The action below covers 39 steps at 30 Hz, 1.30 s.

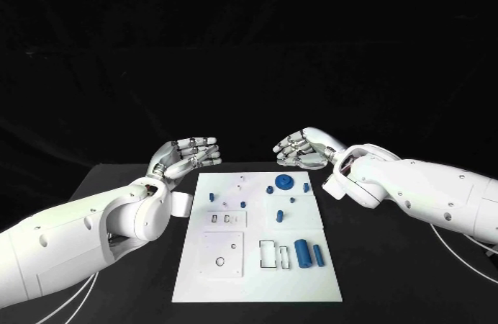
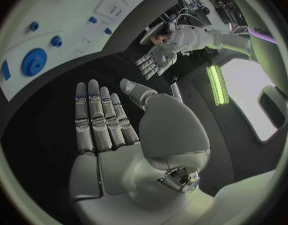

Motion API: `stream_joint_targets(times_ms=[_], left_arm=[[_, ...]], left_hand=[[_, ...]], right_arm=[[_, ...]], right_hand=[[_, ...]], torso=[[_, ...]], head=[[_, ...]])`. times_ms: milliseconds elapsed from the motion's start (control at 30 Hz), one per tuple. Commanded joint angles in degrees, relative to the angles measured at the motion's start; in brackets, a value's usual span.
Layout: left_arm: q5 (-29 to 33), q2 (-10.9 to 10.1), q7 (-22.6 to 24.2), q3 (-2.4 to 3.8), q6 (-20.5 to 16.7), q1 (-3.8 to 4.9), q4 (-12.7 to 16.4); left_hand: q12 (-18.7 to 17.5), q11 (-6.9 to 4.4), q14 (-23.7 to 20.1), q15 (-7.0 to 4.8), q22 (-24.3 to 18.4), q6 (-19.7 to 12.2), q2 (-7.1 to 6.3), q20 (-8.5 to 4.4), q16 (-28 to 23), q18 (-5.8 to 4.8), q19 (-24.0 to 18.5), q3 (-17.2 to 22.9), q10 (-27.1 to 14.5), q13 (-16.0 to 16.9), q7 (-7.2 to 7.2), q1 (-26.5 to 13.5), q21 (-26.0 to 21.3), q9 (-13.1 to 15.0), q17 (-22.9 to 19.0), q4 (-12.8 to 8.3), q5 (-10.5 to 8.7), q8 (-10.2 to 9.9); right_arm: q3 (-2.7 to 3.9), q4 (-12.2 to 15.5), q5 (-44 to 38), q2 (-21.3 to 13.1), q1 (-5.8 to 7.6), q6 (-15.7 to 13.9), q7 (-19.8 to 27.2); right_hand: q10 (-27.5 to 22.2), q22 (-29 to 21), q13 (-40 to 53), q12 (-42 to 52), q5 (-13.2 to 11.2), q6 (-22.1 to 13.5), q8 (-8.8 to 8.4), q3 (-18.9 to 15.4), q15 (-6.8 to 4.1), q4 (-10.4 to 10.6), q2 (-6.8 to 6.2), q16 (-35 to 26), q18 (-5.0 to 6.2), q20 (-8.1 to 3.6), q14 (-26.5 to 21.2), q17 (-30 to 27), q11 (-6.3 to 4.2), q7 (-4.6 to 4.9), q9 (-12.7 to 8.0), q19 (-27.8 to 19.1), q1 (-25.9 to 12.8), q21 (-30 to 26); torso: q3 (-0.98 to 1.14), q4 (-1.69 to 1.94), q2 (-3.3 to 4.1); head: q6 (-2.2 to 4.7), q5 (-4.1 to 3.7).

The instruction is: Assemble the parts on the task board

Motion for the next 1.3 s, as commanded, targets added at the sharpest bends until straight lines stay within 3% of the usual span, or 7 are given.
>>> stream_joint_targets(times_ms=[33,133,367,700,833,1000,1300], left_arm=[[-2.1,-0.9,-0.2,0.3,4.1,0.11,2.0],[-2.3,-1.5,-0.5,0.6,4.1,0.14,3.7],[-2.4,-2.5,-0.9,1.2,4.0,0.17,6.9],[-1.9,-3.3,-0.9,2.08,4.1,0.18,8.8],[-1.6,-3.5,-1.0,2.34,4.1,0.19,9.4],[-1.4,-3.8,-1.0,2.65,4.2,0.2,10.1],[-1.2,-4.0,-1.0,2.92,4.2,0.22,10.5]], left_hand=[[-0.3,-0.1,0.9,-0.2,0.0,0.6,-0.66,-0.16,0.3,0.83,0.8,0.6,0.7,-0.1,1.3,-0.4,0.4,0.1,0.3,-0.1,-0.35,0.3],[-0.5,-0.09,1.6,-0.35,0.0,0.8,-0.91,-0.35,0.5,0.83,1.3,0.9,1.1,-0.1,1.45,-1.0,0.6,0.1,0.6,-0.2,-0.37,0.2],[-0.7,-0.04,1.9,-0.38,-0.1,0.9,-0.86,-0.42,0.6,0.81,1.5,1.1,1.2,-0.1,1.58,-1.3,0.7,0.1,0.8,-0.2,-0.36,0.2],[-0.8,0.01,1.9,-0.35,-0.1,0.9,-0.84,-0.43,0.5,0.79,1.6,1.2,1.2,-0.1,1.68,-1.4,0.7,0.1,0.8,-0.2,-0.35,0.2],[-0.8,0.01,1.9,-0.35,-0.1,0.9,-0.84,-0.43,0.5,0.79,1.6,1.2,1.2,-0.1,1.68,-1.4,0.7,0.1,0.8,-0.2,-0.35,0.2],[-0.8,0.04,1.9,-0.34,-0.1,0.9,-0.82,-0.44,0.5,0.79,1.6,1.3,1.2,-0.1,1.73,-1.5,0.7,0.1,0.8,-0.2,-0.34,0.2],[-0.9,0.06,1.9,-0.33,-0.1,0.9,-0.8,-0.44,0.5,0.78,1.6,1.3,1.2,-0.1,1.75,-1.5,0.7,0.1,0.8,-0.2,-0.33,0.2]], right_arm=[[0.06,-1.1,-13.9,0.6,0.74,2.4,-5.7],[0.09,-1.8,-19.0,1.1,1.44,2.9,-7.7],[0.25,-1.7,-33.0,1.6,2.64,5.8,-13.9],[0.28,-1.3,-40.5,2.2,2.96,7.2,-16.1],[0.29,-1.1,-41.9,2.4,2.9,7.7,-16.3],[0.29,-0.5,-43.0,2.5,2.81,8.0,-16.4],[0.28,0.9,-43.8,2.5,2.7,9.8,-16.6]], right_hand=[[5.8,3.7,0.2,-0.6,-1.0,3.6,0.91,-0.2,-3.56,-0.1,-2.22,5.9,1.14,-3.66,11.0,5.0,-2.4,-0.41,0.6,8.7,-0.3,7.5],[8.6,6.5,0.9,-0.3,-0.9,4.4,1.01,-1.0,-5.38,-0.4,-2.6,11.4,1.14,-5.63,16.8,9.5,-3.62,-1.48,0.7,12.5,0.2,12.3],[10.8,10.9,2.3,-1.3,-0.4,5.8,1.24,-1.2,-6.33,0.1,-3.97,17.5,1.04,-6.97,18.3,17.4,-4.54,-2.34,1.4,12.9,-0.5,18.3],[7.8,14.2,3.1,-2.1,-0.6,4.8,0.65,-1.1,-6.54,0.9,-5.09,24.4,1.02,-7.17,20.5,23.8,-4.44,-2.77,1.8,14.1,-1.1,22.6],[6.1,16.6,3.9,-1.7,-0.3,4.5,0.62,-1.5,-6.46,1.5,-5.47,34.0,1.01,-7.17,21.7,32.3,-4.4,-2.79,2.3,14.7,-1.3,25.4],[5.2,26.8,4.5,-1.2,0.1,4.5,0.8,-1.6,-6.4,2.0,-5.6,44.4,-0.24,-7.08,22.6,42.2,-4.34,-2.84,2.8,17.9,-1.2,33.5],[4.7,37.3,5.0,-0.8,0.3,4.0,0.77,-1.3,-6.29,2.5,-5.74,53.3,-1.62,-6.95,23.6,50.7,-4.3,-2.88,3.3,21.2,-1.1,41.6]], torso=[[0.36,0.44,1.57],[0.47,0.71,2.33],[0.74,1.34,4.32],[1.1,2.31,6.19],[1.23,2.64,6.9],[1.34,2.89,7.48],[1.41,2.99,7.9]], head=[[0.23,-0.02],[0.42,-0.16],[1.2,-0.67],[1.44,-1.38],[1.42,-1.68],[1.44,-1.85],[1.41,-1.94]])
